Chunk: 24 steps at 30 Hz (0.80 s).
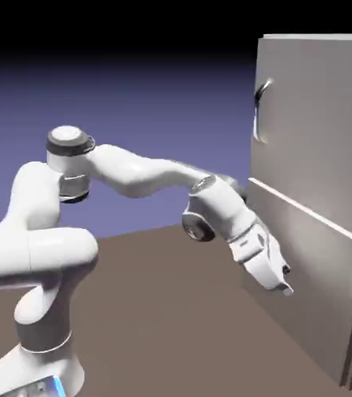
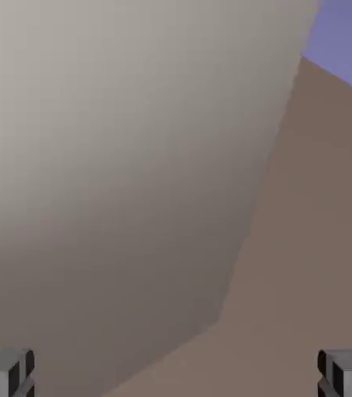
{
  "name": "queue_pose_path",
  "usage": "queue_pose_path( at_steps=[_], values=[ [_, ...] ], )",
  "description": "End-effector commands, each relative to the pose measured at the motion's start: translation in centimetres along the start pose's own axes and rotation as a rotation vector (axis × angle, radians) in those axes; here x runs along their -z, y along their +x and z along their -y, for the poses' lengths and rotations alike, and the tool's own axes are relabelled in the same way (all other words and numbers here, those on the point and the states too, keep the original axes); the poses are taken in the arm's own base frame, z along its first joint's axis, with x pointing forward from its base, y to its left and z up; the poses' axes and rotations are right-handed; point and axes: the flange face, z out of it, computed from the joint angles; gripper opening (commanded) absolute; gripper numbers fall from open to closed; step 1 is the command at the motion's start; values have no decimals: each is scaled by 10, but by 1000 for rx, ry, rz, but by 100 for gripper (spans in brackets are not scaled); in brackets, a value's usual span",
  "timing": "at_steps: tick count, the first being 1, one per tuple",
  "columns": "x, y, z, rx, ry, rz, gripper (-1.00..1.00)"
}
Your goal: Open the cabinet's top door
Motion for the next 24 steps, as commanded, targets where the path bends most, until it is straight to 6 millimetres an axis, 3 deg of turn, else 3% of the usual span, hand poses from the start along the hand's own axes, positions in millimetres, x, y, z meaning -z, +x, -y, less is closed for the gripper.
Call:
queue_pose_path(
  at_steps=[1, 5, 9, 11, 13, 14, 18, 19, 20, 24],
  values=[
    [13, -3, 17, 17, 61, -14, 0],
    [77, -24, 84, 97, 323, -55, 0],
    [158, -57, 139, 185, 603, -75, 0],
    [184, -27, 134, 158, 649, -141, 0],
    [224, -23, 140, 98, 781, -145, 0],
    [224, -23, 140, 98, 781, -145, 0],
    [189, -18, 175, 98, 781, -145, 0],
    [189, -18, 175, 98, 781, -145, -100],
    [189, -18, 175, 98, 781, -145, -100],
    [209, -8, 141, 132, 849, -72, -100]
  ],
)
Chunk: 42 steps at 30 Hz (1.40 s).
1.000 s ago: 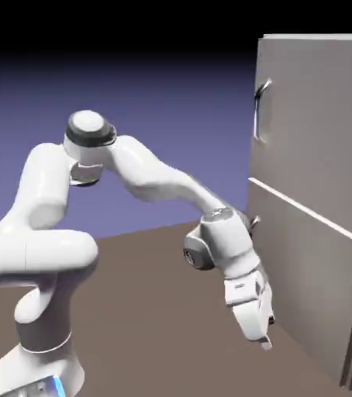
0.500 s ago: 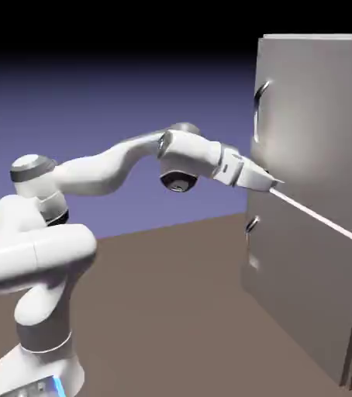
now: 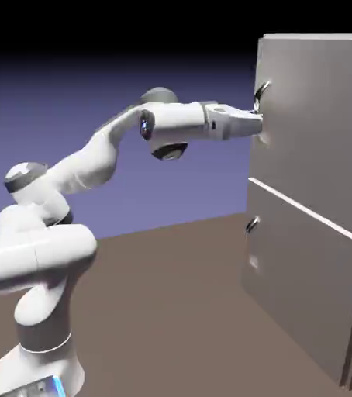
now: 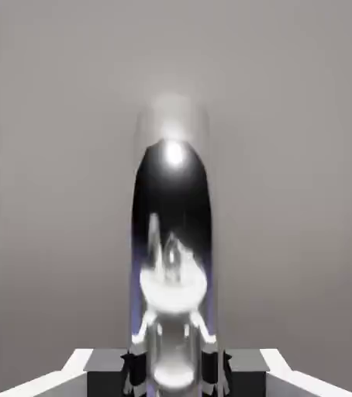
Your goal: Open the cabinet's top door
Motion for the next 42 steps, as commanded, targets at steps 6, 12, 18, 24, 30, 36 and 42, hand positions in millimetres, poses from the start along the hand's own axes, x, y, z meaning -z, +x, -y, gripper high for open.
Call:
queue_pose_path(
  at_steps=[6, 12, 18, 24, 30, 36, 42],
  values=[
    [59, 21, -21, 0, 116, 117, -100],
    [107, 45, -45, 0, 223, 224, -100],
    [145, 71, -71, 0, 317, 318, -100],
    [177, 99, -98, 0, 408, 408, -100],
    [203, 128, -128, 0, 495, 496, -100],
    [221, 156, -156, 0, 575, 575, -100],
    [235, 186, -186, 0, 655, 655, -100]
  ],
)
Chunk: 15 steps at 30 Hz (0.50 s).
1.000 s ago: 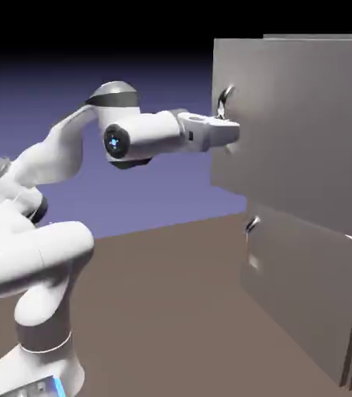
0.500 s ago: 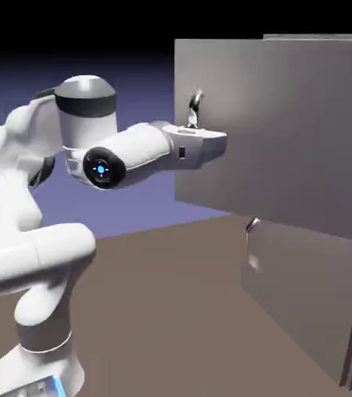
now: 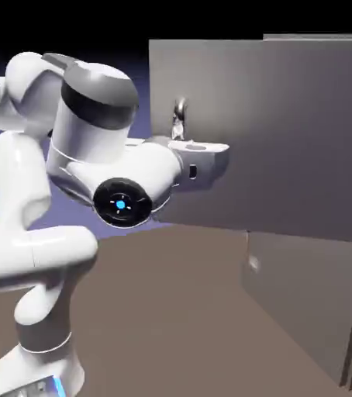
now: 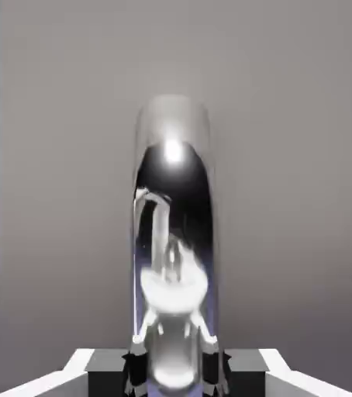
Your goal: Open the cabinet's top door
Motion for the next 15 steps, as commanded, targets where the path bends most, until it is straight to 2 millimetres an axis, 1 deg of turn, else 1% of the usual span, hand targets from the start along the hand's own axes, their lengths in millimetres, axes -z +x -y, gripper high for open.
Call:
queue_pose_path(
  at_steps=[1, 8, 15],
  values=[
    [7, 2, -2, 0, 13, 13, -100],
    [58, 20, -20, 0, 114, 115, -100],
    [106, 45, -45, 0, 222, 222, -100]
  ],
)
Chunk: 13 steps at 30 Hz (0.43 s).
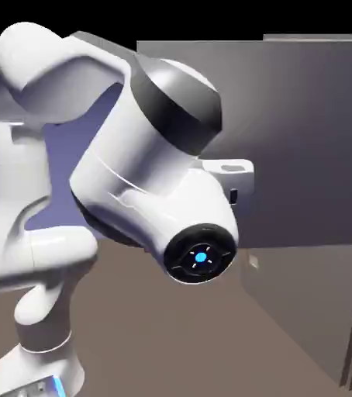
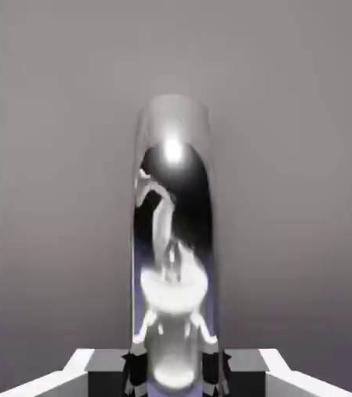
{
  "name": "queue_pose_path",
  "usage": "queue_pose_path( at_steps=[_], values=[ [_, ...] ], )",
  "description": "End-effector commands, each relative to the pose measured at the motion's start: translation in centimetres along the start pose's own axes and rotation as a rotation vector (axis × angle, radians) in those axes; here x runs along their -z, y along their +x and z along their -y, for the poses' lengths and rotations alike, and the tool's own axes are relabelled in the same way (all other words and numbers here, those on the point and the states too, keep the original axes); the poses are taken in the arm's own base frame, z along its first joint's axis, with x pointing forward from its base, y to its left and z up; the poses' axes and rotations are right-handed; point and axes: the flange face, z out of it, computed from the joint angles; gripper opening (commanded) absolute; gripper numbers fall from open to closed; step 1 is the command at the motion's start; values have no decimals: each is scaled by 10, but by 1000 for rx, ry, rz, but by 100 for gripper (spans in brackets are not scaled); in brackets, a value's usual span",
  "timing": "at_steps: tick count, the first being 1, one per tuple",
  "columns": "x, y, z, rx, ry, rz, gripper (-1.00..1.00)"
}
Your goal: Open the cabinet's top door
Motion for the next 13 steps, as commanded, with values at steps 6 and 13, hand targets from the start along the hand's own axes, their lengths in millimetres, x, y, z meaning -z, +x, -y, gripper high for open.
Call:
queue_pose_path(
  at_steps=[6, 13],
  values=[
    [44, 14, -14, 0, 84, 84, -100],
    [78, 29, -29, 0, 158, 158, 100]
  ],
)
